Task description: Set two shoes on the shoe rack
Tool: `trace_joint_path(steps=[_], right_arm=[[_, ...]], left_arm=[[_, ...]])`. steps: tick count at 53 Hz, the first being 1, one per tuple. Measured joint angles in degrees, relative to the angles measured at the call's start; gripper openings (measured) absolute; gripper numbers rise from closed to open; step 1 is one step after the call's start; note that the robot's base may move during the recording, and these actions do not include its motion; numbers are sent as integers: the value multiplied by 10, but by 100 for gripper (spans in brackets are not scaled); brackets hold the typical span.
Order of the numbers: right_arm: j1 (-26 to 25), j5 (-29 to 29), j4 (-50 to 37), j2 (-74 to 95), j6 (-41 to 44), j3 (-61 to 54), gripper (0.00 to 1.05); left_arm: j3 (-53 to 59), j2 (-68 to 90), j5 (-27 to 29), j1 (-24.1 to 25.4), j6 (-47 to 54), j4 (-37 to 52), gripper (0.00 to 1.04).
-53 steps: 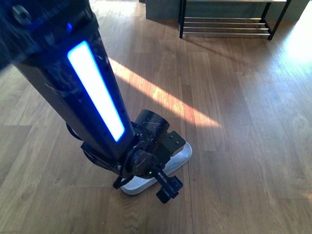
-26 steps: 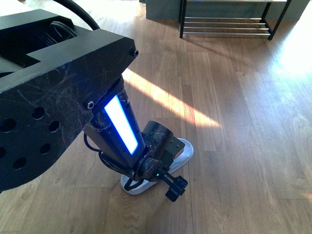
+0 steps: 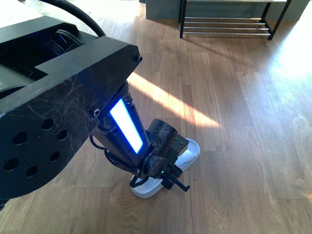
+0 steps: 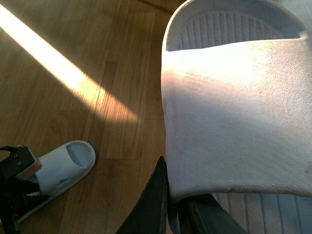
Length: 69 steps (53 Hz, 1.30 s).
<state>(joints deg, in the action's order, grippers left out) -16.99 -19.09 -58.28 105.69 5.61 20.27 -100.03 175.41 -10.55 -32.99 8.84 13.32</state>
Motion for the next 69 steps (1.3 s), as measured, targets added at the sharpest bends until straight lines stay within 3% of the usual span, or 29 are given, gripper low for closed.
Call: trace_joint_path(steps=[8,34,46,53,62,69], right_arm=[[0,0,0,0,0,0,1],[0,0,0,0,0,0,1],[0,0,0,0,0,0,1],[0,0,0,0,0,0,1],[0,0,0,0,0,0,1],[0,0,0,0,0,0,1]], left_arm=[[-1,0,0,0,-1,3,2],[139,-95,61,37,-56,135,2],[314,-269,129,91,-62,229,2],[469,-420,187,120,-56,261,2],[625,-625,224,148,-50,246,2],[718,-831,261,168,-46,170,2]])
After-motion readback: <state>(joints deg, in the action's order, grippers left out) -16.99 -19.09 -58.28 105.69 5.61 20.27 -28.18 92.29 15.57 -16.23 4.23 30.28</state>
